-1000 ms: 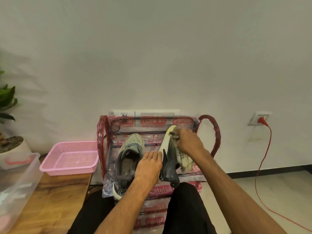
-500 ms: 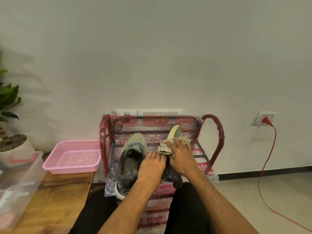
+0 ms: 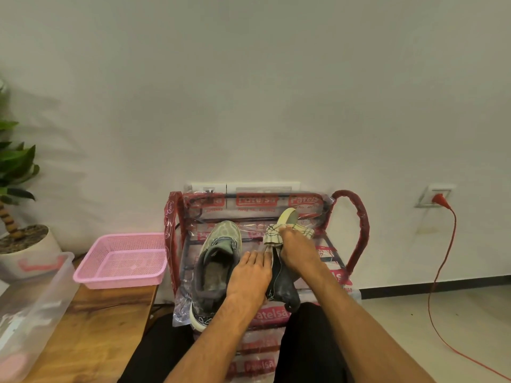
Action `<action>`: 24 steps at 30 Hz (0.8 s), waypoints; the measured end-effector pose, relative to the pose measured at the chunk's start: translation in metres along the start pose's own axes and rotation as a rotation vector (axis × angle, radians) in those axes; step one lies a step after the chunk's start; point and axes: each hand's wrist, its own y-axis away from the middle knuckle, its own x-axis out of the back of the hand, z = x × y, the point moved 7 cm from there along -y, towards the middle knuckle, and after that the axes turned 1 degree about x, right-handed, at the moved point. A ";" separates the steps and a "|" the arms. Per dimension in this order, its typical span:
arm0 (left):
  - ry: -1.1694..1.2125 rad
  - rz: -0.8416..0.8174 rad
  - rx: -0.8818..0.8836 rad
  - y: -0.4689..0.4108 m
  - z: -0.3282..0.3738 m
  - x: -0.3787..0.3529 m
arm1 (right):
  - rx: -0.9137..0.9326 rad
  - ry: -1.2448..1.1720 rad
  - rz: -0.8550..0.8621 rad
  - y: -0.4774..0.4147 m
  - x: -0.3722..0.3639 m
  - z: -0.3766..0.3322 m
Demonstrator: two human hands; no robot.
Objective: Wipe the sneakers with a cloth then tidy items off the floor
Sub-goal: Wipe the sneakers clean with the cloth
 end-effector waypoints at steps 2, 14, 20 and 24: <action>0.005 -0.004 0.007 0.000 -0.001 0.001 | -0.024 -0.127 -0.107 0.001 0.012 0.008; -0.005 -0.026 -0.001 0.002 0.002 0.003 | -0.008 -0.620 -0.022 0.023 0.176 0.015; -0.004 -0.028 -0.005 0.003 0.002 0.005 | -0.063 -0.334 -0.039 0.004 0.109 0.010; -0.023 -0.059 0.000 0.001 0.001 0.001 | -0.024 -0.203 0.035 0.006 0.073 0.010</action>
